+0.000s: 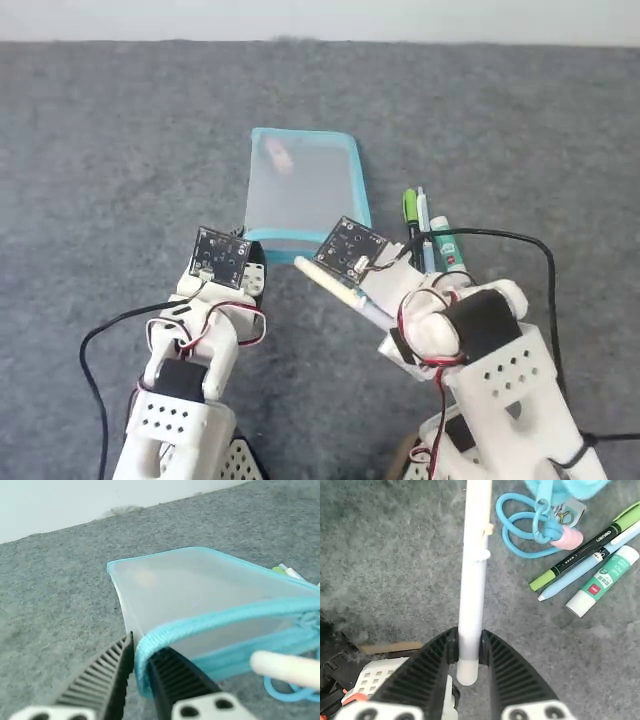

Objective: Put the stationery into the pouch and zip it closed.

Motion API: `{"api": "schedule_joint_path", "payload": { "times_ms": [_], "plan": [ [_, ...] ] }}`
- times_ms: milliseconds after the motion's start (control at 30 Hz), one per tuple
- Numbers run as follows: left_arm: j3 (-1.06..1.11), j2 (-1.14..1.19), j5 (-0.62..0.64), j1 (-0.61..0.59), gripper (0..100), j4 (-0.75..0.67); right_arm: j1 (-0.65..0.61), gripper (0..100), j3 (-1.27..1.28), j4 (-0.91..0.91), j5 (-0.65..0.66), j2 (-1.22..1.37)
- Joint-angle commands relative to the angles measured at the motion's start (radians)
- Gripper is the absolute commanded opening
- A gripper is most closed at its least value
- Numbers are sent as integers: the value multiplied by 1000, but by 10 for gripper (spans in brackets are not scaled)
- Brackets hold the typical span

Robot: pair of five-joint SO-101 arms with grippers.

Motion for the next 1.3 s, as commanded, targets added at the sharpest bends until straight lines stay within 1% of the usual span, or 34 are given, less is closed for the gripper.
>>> {"api": "schedule_joint_path", "payload": {
  "times_ms": [0, 167, 267, 333, 433, 633, 733, 767, 867, 967, 1067, 1267],
  "plan": [
    [-53, 5, 18, -9, 11, -34, 18, 7, -35, 10, -35, 70],
    [-53, 6, 17, 21, 11, -29, 102, 7, -152, -27, -69, 199],
    [-53, 6, 17, 41, 11, -29, 110, 7, -253, -19, -94, 302],
    [-51, 6, 17, 58, 11, -28, 108, 7, -324, -16, -98, 375],
    [-51, 0, 17, 86, 11, -3, 108, 7, -439, -16, -153, 496],
    [-51, 2, 17, 150, 11, 14, 102, 9, -671, -16, -201, 733],
    [-51, 2, 17, 147, 11, 11, 53, 17, -761, -16, -203, 822],
    [-51, 3, 17, 146, 11, 11, 28, 35, -783, -16, -206, 845],
    [-51, 5, 17, 144, 11, 9, -41, 137, -825, -15, -207, 878],
    [-51, 5, 17, 144, 11, 9, -53, 210, -844, -13, -201, 877],
    [-51, 5, 17, 140, 11, 9, -13, 209, -879, 24, -201, 877],
    [-54, -2, 23, 58, 11, 8, 133, 210, -890, 35, -170, 791]
  ]
}}
